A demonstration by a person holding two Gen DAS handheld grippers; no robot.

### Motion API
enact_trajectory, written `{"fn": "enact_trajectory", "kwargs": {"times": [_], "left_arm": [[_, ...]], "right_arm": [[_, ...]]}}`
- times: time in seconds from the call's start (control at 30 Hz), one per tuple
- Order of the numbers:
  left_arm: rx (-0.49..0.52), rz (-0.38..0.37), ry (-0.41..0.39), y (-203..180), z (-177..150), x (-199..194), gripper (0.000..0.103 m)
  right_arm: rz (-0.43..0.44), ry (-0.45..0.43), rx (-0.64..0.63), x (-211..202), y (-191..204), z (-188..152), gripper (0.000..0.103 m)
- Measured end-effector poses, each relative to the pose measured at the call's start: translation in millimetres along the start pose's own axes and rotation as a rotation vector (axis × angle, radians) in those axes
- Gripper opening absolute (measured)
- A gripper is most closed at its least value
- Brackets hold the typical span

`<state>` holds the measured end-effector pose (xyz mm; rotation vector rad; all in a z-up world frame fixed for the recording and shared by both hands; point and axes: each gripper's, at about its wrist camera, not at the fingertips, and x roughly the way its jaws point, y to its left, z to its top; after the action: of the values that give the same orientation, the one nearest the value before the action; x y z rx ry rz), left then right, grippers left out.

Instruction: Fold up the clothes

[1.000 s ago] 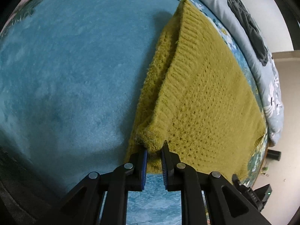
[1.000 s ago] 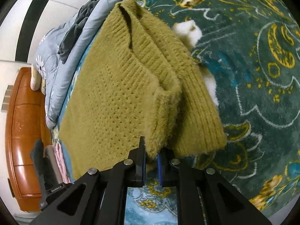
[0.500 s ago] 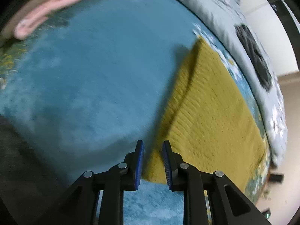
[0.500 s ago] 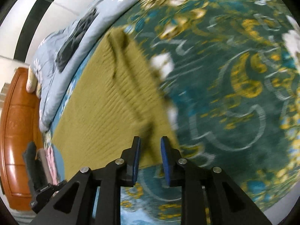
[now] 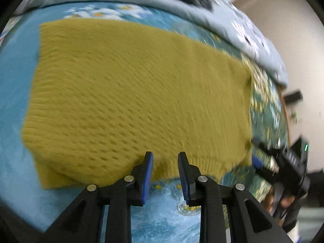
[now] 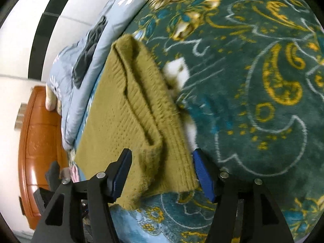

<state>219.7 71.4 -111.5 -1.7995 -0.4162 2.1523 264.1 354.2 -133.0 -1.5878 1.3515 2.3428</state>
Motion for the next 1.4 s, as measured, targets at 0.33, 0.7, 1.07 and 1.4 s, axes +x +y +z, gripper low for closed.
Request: {"fn": "enact_trajectory", "kwargs": {"times": [0.33, 0.7, 1.07, 1.4], "left_arm": [[-0.094, -0.066, 0.072, 23, -16, 12, 0.029], [-0.239, -0.081, -0.177, 77, -12, -55, 0.037], [-0.825, -0.289, -0.352, 223, -46, -104, 0.040], [-0.879, -0.260, -0.487, 255, -45, -136, 0.043]], "right_arm": [[0.017, 0.033, 0.008, 23, 8, 9, 0.043], [-0.034, 0.034, 0.039, 17, 27, 12, 0.024], [0.099, 0.088, -0.431, 18, 194, -17, 0.023], [0.030, 0.399, -1.126, 99, 302, -171, 0.022]]}}
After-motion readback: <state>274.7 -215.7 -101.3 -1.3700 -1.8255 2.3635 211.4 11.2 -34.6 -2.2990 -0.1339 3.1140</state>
